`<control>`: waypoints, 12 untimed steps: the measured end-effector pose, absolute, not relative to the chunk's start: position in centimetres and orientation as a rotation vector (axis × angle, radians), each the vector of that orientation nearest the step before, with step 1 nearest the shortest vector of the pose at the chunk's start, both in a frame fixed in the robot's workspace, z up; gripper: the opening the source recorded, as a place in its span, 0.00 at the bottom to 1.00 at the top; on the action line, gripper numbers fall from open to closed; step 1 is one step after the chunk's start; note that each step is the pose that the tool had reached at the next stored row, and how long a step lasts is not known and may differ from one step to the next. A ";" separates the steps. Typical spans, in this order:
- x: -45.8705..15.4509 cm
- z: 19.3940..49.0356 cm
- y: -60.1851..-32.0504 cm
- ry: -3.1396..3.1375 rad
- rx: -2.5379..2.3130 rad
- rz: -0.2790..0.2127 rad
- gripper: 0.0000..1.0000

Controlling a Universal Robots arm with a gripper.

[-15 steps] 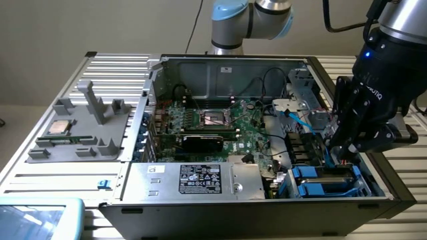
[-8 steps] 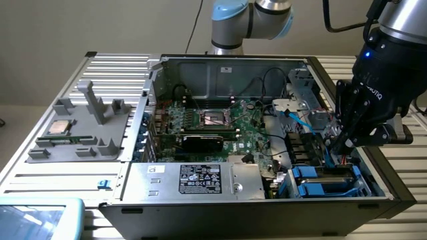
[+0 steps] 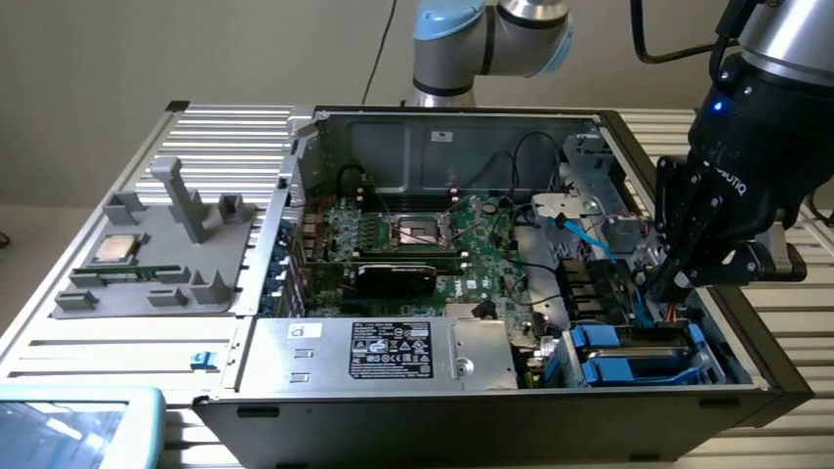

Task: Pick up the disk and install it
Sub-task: 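Insert the second disk wire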

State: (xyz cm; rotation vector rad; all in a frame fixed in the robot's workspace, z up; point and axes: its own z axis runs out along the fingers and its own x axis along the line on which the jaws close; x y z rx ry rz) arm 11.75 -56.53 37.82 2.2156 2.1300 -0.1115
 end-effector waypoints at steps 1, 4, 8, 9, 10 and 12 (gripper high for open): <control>11.8 37.8 -56.5 2.130 2.216 -0.112 0.11; 11.8 37.8 -56.5 2.166 2.178 -0.111 0.11; 11.8 37.8 -56.5 2.242 2.097 -0.109 0.11; 11.8 37.8 -56.5 2.262 2.075 -0.108 0.11; 11.8 37.8 -56.5 2.280 2.055 -0.107 0.11; 11.8 37.7 -56.5 2.316 2.013 -0.105 0.11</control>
